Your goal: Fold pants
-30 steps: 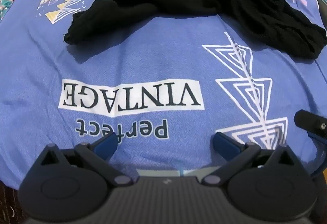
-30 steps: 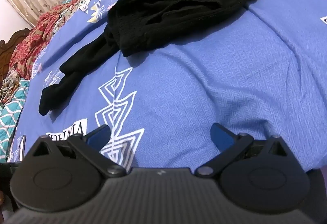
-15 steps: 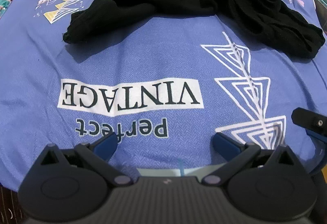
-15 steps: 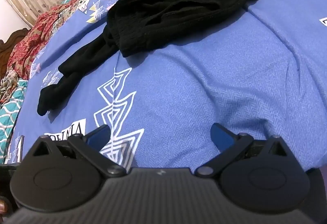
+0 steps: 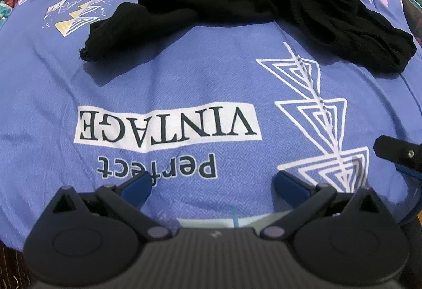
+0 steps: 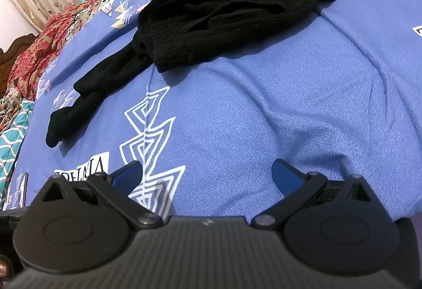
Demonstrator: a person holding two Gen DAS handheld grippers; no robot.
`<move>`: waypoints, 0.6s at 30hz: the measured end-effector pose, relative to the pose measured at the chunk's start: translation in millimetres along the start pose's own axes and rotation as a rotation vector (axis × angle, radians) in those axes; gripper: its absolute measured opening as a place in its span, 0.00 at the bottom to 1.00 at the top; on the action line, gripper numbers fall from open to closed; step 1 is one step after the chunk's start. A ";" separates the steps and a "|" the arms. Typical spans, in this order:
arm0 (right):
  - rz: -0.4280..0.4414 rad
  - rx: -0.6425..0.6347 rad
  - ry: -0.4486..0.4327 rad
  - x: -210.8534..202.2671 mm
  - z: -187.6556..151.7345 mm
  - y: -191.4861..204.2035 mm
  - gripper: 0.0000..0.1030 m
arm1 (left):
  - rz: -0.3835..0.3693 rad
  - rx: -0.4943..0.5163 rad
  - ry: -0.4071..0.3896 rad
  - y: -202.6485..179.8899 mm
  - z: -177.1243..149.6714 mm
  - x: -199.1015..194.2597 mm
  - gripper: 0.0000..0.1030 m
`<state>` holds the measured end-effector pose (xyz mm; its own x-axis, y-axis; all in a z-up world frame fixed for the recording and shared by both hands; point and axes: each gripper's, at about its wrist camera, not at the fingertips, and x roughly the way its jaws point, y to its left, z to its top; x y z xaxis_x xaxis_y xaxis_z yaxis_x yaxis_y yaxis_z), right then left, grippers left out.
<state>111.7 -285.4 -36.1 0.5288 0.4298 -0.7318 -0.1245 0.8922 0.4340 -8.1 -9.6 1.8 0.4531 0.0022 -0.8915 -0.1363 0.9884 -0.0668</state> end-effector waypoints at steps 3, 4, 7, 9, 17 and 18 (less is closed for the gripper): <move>-0.001 -0.001 0.000 0.2 0.1 -0.4 1.00 | -0.006 -0.001 -0.004 2.0 -0.4 -1.4 1.00; -0.002 -0.002 0.000 0.5 0.2 -0.8 1.00 | -0.008 -0.001 -0.005 2.1 0.1 -1.4 1.00; -0.003 -0.002 0.000 0.8 0.2 -1.0 1.00 | -0.014 0.003 -0.007 3.6 -0.5 -2.6 1.00; -0.003 -0.003 0.001 0.8 0.2 -1.7 1.00 | -0.027 -0.003 -0.006 5.8 1.2 -4.8 1.00; 0.010 -0.058 -0.029 -8.2 5.7 1.5 0.68 | -0.115 -0.152 -0.145 56.3 30.3 -34.2 1.00; 0.017 -0.062 -0.033 -8.9 8.0 0.5 0.60 | -0.124 -0.191 -0.154 67.5 37.7 -34.6 1.00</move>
<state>113.6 -289.8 -25.2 0.5536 0.4412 -0.7063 -0.1852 0.8921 0.4121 0.2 62.8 45.1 0.6035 -0.0795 -0.7934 -0.2283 0.9362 -0.2674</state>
